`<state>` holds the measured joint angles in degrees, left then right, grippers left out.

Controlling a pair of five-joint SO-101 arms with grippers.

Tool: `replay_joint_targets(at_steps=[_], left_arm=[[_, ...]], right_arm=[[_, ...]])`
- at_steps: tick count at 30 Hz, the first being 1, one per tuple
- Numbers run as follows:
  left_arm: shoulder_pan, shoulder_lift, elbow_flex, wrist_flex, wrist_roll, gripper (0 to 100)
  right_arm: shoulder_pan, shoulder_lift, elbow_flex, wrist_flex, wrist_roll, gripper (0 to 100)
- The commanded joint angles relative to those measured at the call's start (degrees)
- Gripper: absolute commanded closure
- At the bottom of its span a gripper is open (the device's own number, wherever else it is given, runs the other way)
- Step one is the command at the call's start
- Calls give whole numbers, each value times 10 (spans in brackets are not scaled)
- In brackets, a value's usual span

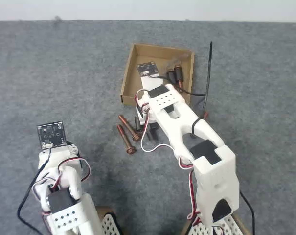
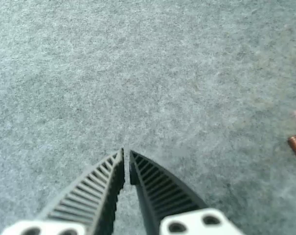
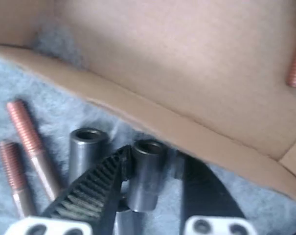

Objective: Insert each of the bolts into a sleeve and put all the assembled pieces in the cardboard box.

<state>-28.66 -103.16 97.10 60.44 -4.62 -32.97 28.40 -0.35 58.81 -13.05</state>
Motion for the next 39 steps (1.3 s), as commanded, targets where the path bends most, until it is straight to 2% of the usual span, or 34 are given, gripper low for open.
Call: replay_joint_targets(at_steps=[1,10,27,34,39], left_arm=[[-1,-10,-6,-18,-4,987],[-1,-10,-6,-18,-4,987],[-1,-10,-6,-18,-4,987],[-1,-10,-6,-18,-4,987],[-1,-10,-6,-18,-4,987]], right_arm=[[3,-1,-18,2,9,976],[22,-101,-23,113,8,992],[191,-203,-21,349,8,992],[204,-206,-20,430,8,992],[203,-219,27,433,9,992]])
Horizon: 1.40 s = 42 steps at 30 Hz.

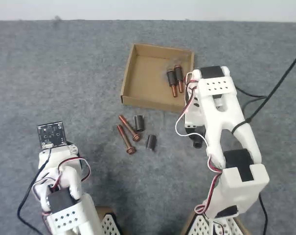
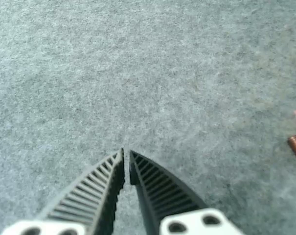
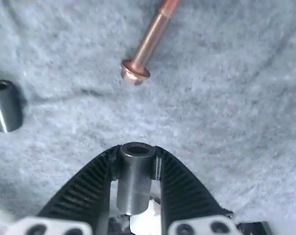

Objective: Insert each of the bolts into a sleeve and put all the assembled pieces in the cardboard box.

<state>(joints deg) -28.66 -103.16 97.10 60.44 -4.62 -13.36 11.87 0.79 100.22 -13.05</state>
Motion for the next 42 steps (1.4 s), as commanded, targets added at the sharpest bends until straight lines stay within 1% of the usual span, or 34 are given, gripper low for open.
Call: replay_joint_targets(at_steps=[1,5,11,15,20,24,30,33,37,42], left_arm=[[-1,-10,-6,-18,-4,987],[-1,-10,-6,-18,-4,987],[-1,-10,-6,-16,-4,987],[-1,-10,-6,-16,-4,987],[-2,-10,-6,-15,-4,987],[-2,-10,-6,-15,-4,987],[-2,-10,-6,-15,-4,987],[-2,-10,-6,-15,-4,987],[-2,-10,-6,-15,-4,987],[-1,-10,-6,-15,-3,987]], right_arm=[[7,-64,29,19,9,992],[8,-123,78,18,14,992],[9,-202,147,17,64,992],[37,-239,197,-7,64,992],[108,-287,278,-107,65,992],[146,-323,361,-167,65,992],[211,-353,415,-235,65,992],[244,-353,451,-298,65,992],[278,-353,506,-390,65,992],[290,-353,563,-479,65,992]])
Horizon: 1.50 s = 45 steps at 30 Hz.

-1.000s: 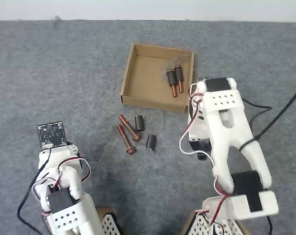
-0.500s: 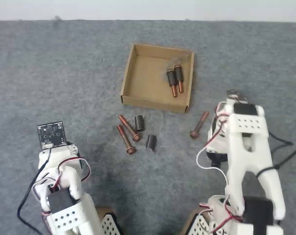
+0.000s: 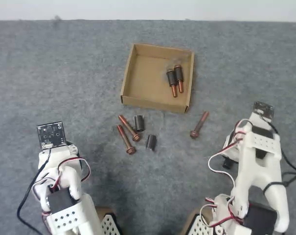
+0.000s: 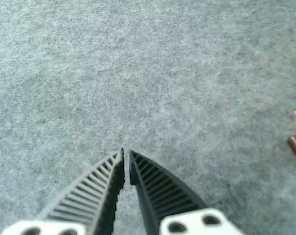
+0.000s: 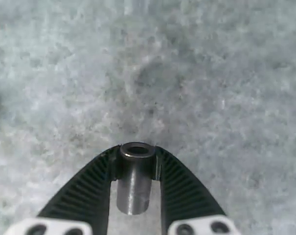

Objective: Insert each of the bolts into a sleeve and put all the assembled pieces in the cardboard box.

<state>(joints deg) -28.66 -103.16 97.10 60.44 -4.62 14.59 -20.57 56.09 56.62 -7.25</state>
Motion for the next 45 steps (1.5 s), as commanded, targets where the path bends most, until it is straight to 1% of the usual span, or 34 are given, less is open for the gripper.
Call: replay_joint_targets(at_steps=[1,4,7,10,14,17,20,26,31,35,38,43,45], left_arm=[[-1,-11,-6,-17,-2,987],[-1,-12,-6,-24,-1,987],[-2,-11,-14,-49,0,987],[7,-10,-47,-25,0,987],[56,-9,-108,19,0,988],[85,22,-169,51,0,988],[101,98,-251,83,1,988],[121,296,-424,127,1,988],[152,449,-519,164,1,988],[180,556,-553,172,1,988],[210,625,-555,172,1,988],[284,710,-559,164,-8,987],[322,730,-559,147,-32,987]], right_arm=[[10,-29,13,-50,7,992],[10,-29,17,-56,7,992],[10,-29,18,-57,7,992],[8,-29,18,-58,7,992],[7,-29,18,-58,7,992],[7,-29,18,-58,7,992],[7,-29,18,-58,7,992],[7,-29,18,-58,7,992],[8,-29,20,-71,7,992],[7,-29,22,-71,7,992],[7,-29,22,-71,7,992],[7,-29,22,-71,7,992],[7,-29,22,-71,7,992]])
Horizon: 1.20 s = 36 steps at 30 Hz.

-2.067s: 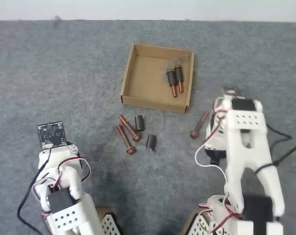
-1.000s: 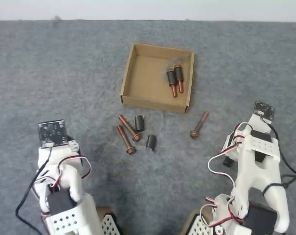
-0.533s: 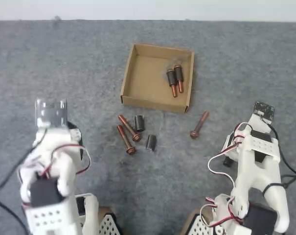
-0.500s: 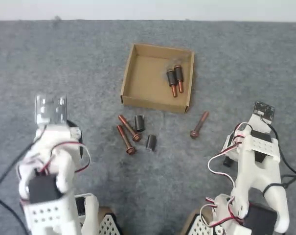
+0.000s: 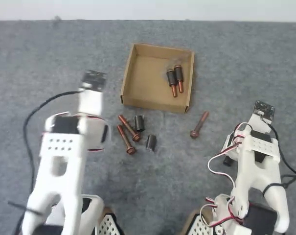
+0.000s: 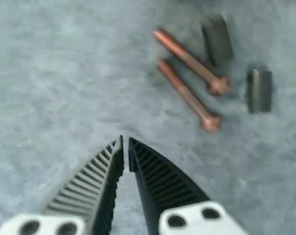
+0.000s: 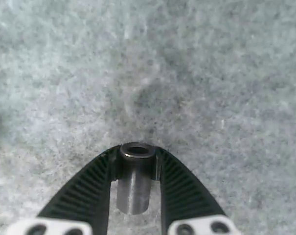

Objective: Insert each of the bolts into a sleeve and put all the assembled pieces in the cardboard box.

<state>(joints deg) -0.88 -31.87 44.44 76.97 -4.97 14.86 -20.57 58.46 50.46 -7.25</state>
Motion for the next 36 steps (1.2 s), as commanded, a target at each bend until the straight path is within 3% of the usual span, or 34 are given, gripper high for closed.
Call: replay_joint_targets(at_steps=[1,4,11,14,19,26,30,36], left_arm=[[63,22,-29,-26,-45,987],[106,33,-28,-47,-126,987],[147,32,33,-52,-406,913],[142,35,63,-94,-469,884],[123,36,112,-194,-470,882],[121,36,158,-267,-441,899],[127,36,162,-269,-371,993],[124,36,163,-223,-269,988]], right_arm=[[5,-29,-2,-9,7,992],[5,-29,-2,-9,7,992],[5,-29,-2,-9,7,992],[5,-29,-2,-9,7,992],[5,-29,-2,-22,7,992],[3,-28,-1,-29,7,992],[3,-28,-1,-29,7,992],[3,-28,-1,-29,7,992]])
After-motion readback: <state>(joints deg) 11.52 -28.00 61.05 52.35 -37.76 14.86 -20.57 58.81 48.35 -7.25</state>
